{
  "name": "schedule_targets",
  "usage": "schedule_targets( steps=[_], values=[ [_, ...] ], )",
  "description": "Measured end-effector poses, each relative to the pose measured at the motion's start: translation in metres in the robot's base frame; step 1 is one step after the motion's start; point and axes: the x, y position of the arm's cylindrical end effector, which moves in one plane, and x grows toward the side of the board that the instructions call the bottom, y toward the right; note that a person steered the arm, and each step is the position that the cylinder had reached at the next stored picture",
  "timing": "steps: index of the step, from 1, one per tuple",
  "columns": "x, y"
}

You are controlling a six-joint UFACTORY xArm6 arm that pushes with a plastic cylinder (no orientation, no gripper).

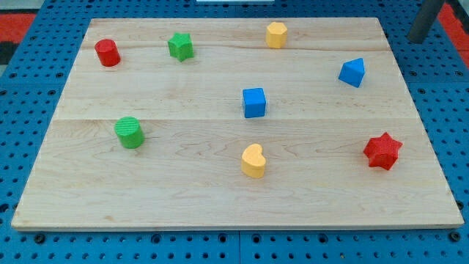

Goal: Move your arm towards yellow hexagon

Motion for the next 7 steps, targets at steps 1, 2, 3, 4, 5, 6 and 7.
schedule_targets(
  steps=[1,2,3,4,5,6,7],
  values=[
    [0.008,0.005],
    [0.023,0.007],
    [0.068,0.007],
    [0.115,-0.003],
    [0.135,-0.058],
    [0.150,-0.146],
    [0.156,-0.181]
  ],
)
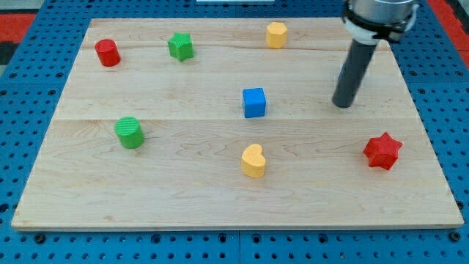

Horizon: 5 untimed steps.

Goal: Move your arm towards yellow hexagon

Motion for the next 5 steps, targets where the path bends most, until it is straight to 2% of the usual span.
schedule_targets(
  steps=[2,4,5],
  values=[
    [0.000,-0.006],
    [-0.047,-0.014],
    [-0.057,-0.038]
  ],
)
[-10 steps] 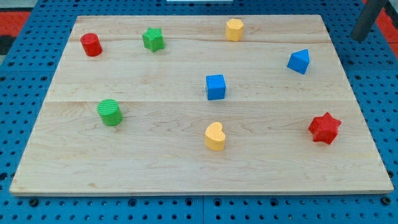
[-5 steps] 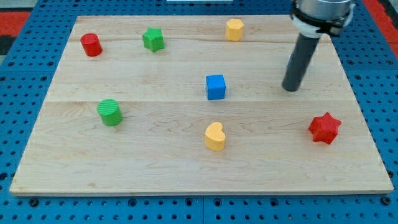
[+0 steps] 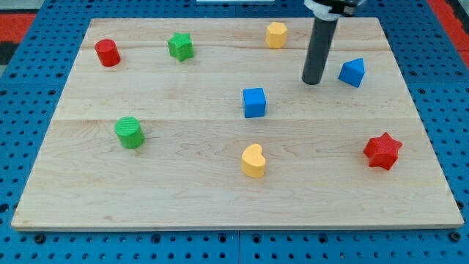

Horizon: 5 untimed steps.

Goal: Move your arm towards yellow hexagon

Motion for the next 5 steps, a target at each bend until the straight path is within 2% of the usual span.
schedule_targets(
  steps=[1,3,5],
  values=[
    [-0.008,-0.008],
    [-0.050,-0.025],
    [-0.057,-0.026]
  ],
)
